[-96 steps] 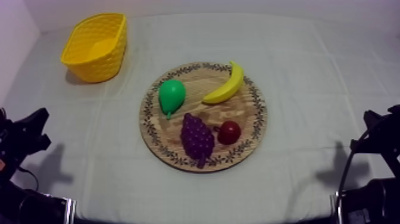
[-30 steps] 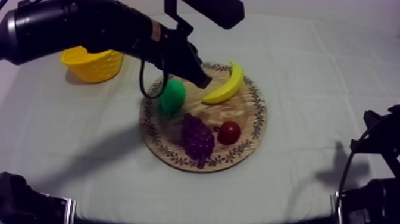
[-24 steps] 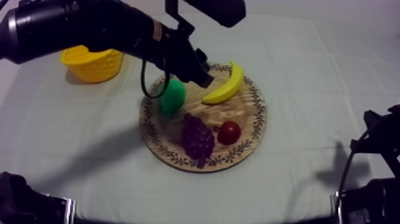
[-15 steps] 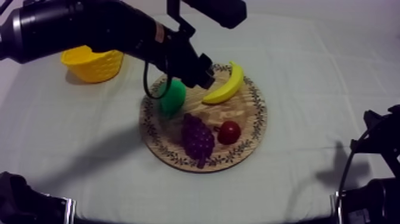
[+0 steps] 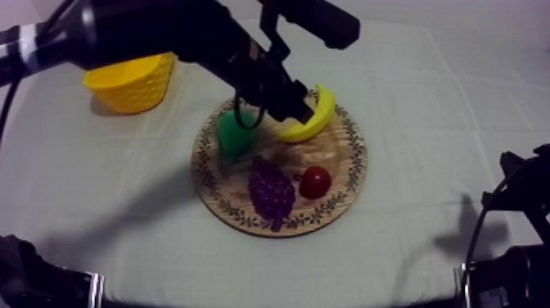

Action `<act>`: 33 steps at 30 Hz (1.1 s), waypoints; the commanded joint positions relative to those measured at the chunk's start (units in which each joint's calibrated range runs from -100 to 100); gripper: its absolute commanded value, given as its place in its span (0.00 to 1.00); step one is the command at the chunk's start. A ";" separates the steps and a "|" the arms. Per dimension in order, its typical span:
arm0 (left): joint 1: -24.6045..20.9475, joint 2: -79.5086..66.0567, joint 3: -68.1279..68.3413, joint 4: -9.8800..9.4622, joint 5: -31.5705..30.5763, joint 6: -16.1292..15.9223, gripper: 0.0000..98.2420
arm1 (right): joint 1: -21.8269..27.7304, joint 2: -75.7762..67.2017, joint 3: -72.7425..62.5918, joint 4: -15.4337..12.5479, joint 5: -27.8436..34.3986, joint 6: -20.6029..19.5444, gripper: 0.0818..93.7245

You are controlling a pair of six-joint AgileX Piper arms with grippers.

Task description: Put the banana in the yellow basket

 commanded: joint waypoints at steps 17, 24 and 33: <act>-0.29 25.48 -32.25 -0.08 24.49 -1.41 0.62 | 0.03 -0.05 0.05 0.01 0.01 -0.01 0.00; -0.04 31.46 -41.27 -1.07 31.07 -1.82 0.62 | 0.03 -0.05 0.05 0.01 0.01 -0.01 0.00; 0.44 38.98 -52.31 -2.97 39.78 -3.08 0.60 | 0.03 -0.05 0.05 0.01 0.01 -0.01 0.00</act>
